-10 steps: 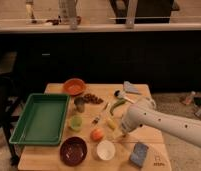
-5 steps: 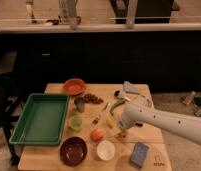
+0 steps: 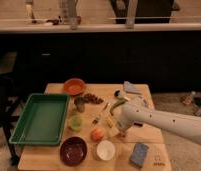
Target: Place banana in purple bowl
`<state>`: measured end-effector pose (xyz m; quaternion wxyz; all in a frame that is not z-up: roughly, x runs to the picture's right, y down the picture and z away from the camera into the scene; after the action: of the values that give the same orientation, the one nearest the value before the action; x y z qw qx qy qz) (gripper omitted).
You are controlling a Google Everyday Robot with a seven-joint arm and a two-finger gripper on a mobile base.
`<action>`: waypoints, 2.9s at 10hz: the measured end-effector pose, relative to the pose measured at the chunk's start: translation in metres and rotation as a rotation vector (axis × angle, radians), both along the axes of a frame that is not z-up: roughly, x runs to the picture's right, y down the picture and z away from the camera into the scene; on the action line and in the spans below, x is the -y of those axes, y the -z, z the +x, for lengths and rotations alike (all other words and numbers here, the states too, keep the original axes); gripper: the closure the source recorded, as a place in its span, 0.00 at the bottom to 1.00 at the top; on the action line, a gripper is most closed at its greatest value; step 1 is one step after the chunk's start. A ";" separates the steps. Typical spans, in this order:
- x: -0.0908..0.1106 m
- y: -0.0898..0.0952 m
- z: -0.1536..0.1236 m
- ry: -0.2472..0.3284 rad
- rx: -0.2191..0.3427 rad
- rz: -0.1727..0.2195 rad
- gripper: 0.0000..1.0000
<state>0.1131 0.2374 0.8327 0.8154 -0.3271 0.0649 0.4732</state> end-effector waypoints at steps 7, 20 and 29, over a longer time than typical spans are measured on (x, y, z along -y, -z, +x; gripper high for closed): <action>0.019 0.000 -0.024 0.019 0.050 0.019 0.41; 0.000 0.002 -0.018 0.001 0.079 -0.027 1.00; 0.086 0.094 -0.005 0.231 0.411 0.146 1.00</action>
<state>0.1077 0.1512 0.7390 0.8816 -0.3472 -0.0998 0.3038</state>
